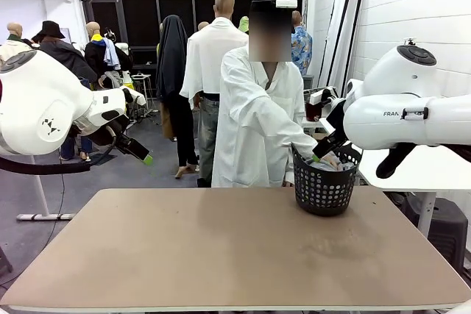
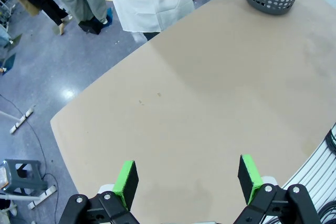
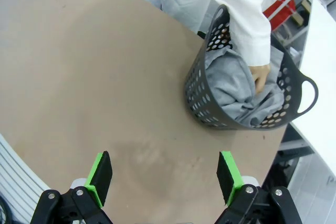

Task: Fold the training pants.
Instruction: Grab both ends of the Training pants handed by a person.

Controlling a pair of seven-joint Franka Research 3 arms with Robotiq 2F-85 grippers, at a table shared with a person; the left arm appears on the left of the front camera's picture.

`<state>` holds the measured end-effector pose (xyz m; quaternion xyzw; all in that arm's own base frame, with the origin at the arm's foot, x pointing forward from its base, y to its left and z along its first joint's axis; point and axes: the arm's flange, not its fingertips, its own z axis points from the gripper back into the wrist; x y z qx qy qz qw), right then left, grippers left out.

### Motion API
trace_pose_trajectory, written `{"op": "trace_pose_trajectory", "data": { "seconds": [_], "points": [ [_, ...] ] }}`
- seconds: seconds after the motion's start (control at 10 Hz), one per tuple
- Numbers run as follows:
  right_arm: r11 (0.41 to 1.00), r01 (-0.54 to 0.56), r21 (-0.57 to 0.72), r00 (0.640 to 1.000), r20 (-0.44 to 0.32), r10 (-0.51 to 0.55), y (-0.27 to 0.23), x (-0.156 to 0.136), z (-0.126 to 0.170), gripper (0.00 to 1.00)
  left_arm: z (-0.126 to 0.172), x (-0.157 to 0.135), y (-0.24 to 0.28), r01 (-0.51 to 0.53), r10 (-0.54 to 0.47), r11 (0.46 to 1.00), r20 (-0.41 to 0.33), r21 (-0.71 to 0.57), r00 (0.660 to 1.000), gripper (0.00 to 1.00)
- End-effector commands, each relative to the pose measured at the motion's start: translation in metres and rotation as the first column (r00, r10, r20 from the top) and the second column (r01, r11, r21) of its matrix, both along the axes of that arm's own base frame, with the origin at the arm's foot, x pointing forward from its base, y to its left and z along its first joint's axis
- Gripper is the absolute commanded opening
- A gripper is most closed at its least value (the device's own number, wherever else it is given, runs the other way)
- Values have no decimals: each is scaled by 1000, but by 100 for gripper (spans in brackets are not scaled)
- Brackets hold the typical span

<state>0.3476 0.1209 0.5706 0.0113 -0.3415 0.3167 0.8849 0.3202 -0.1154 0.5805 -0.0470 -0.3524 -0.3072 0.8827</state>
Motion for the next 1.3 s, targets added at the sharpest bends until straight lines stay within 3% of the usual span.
{"op": "trace_pose_trajectory", "data": {
  "seconds": [0.0, 1.2],
  "points": [
    [1000, -1, 0, 1000, -1, 1, 0, 0, 0, 100, 0, 0, 0, 2, -2, 1000, -2, -2, 1000, 100],
    [1000, -1, 0, 1000, -1, 1, 0, 0, 0, 100, 0, 0, 0, 2, -2, 1000, -2, -2, 1000, 100]
  ]
}}
